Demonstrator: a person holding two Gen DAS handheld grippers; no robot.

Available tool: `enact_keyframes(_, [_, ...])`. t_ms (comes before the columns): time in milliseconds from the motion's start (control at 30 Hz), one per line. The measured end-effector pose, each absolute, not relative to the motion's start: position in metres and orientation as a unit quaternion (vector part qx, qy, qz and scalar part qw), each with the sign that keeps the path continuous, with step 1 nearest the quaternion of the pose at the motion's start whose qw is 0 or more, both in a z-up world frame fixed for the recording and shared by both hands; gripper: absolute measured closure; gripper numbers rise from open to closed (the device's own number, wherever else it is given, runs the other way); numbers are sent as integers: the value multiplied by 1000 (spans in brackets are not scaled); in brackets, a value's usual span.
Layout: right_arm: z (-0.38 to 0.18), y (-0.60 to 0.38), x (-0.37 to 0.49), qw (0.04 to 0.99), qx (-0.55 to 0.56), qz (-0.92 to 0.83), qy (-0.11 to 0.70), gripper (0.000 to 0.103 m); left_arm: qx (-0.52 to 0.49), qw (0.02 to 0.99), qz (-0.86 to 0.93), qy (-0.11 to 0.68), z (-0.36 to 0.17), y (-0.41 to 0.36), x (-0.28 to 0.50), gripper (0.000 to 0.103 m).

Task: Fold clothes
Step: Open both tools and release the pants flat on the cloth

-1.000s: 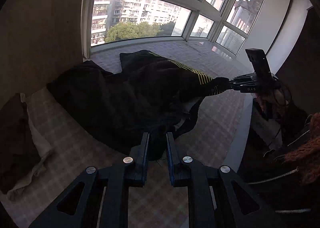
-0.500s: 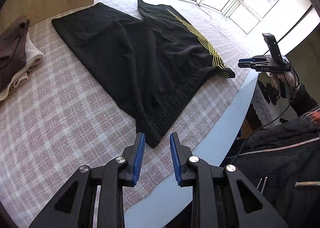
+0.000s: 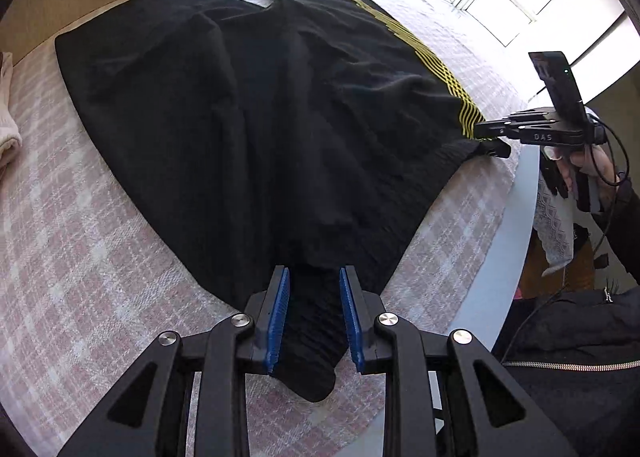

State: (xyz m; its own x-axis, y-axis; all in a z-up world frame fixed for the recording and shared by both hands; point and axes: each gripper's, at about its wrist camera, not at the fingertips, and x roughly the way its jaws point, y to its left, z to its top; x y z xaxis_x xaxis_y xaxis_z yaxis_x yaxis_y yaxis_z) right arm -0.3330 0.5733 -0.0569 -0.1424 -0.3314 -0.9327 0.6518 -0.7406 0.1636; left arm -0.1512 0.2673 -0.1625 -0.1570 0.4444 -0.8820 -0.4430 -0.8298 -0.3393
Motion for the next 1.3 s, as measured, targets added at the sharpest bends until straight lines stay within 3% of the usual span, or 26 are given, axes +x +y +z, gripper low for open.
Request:
enact_keyframes(33, [-46,584,-332,323,554,-755,137,90,-575,293,763,-20,-158,260,-146,79])
enact_keyframes(100, [-33,604,-324,332,551,-756,118,53,-566,290,771,-40,-147,247,-131,74])
enact_keyframes(133, [-29,611,-319,336,551,-755,114,51,-564,287,774,-40,-144,244,-122,73])
enact_keyframes(367, [-46,612,-287,358,557,-732,161,52,-580,286,762,-43,-151,249,-97,72])
enact_keyframes(467, [-56,604,-290,358,565,-727,154,65,-576,286,764,-47,-152,252,-100,67])
enact_keyframes(533, [-60,604,-297,351,573,-728,137,81,-571,286,769,-36,-152,256,-100,64])
enact_keyframes(733, [-57,614,-311,341,596,-721,97,81,-558,243,793,16,-154,259,-99,62])
enact_keyframes(967, [-51,605,-307,337,579,-728,143,81,-554,243,794,65,-161,270,-101,62])
enact_keyframes(1033, [-51,603,-307,331,575,-732,153,81,-555,245,792,65,-162,272,-106,66])
enact_keyframes(1167, [-52,612,-313,332,585,-730,127,81,-552,258,789,76,-158,276,-104,67])
enact_keyframes(1233, [-47,622,-316,327,584,-734,120,89,-553,259,788,85,-152,276,-102,67])
enact_keyframes(1300, [-40,640,-323,304,586,-744,100,89,-550,260,789,87,-143,274,-100,67])
